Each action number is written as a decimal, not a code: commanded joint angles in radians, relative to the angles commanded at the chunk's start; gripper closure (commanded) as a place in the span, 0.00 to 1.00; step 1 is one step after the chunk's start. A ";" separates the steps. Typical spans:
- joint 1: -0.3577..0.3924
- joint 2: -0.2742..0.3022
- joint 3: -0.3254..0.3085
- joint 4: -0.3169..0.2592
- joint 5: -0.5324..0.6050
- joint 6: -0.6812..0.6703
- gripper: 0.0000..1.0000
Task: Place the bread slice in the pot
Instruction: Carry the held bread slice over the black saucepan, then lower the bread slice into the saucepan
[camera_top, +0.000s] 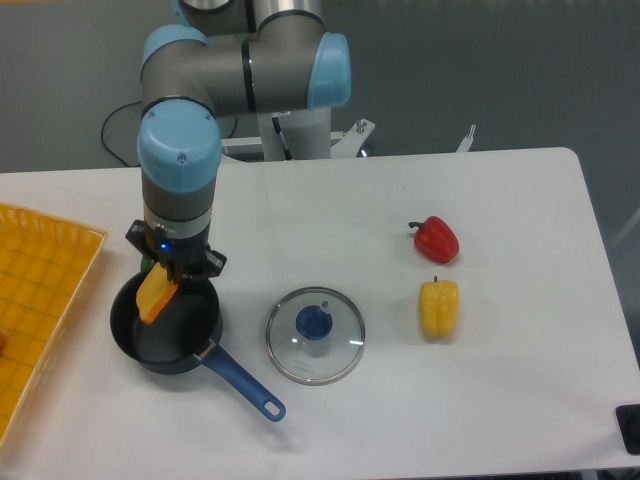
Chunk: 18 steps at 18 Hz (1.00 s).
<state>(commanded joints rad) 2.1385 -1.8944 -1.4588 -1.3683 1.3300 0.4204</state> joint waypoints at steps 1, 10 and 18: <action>-0.003 -0.003 -0.002 0.000 0.000 0.000 1.00; -0.032 -0.032 -0.008 -0.002 0.005 -0.025 1.00; -0.035 -0.029 -0.011 -0.003 0.002 -0.029 1.00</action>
<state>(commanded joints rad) 2.1031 -1.9236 -1.4696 -1.3714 1.3315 0.3912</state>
